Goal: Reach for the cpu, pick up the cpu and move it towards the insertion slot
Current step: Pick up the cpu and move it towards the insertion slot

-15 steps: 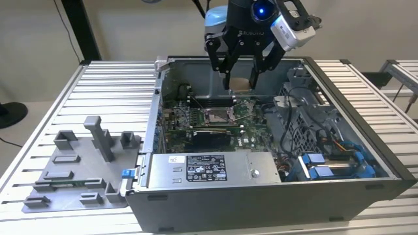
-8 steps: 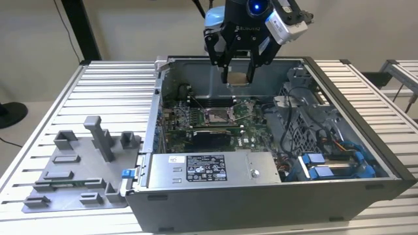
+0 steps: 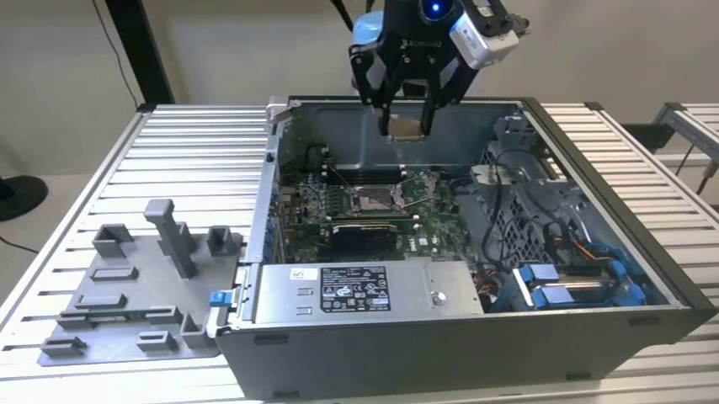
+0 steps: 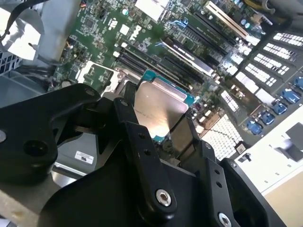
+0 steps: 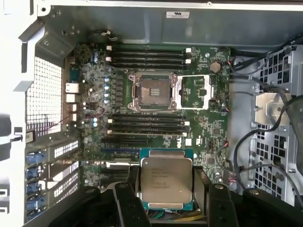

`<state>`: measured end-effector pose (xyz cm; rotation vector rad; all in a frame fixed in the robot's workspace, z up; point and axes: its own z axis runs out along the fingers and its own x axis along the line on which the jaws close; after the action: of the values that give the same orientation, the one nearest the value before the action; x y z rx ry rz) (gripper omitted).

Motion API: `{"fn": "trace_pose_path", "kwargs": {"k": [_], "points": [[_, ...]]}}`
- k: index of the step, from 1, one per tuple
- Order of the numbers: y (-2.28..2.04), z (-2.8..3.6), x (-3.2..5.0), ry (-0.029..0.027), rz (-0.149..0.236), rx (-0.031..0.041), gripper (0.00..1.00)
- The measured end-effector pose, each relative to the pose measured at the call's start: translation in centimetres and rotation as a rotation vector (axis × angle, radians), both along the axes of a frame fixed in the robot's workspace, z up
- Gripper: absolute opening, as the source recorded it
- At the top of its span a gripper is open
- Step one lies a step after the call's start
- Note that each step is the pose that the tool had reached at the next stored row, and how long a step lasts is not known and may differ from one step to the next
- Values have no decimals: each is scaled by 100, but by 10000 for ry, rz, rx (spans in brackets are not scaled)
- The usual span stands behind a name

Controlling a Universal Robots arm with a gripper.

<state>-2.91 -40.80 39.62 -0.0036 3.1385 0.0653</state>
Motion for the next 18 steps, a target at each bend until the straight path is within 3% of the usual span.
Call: {"fn": "trace_pose_path", "kwargs": {"k": [9, 14, 18], "points": [[185, -25, 0, 0, 1, 0, 0], [328, -48, 0, 0, 1, 0, 0], [476, -80, 0, 0, 1, 0, 0]]}}
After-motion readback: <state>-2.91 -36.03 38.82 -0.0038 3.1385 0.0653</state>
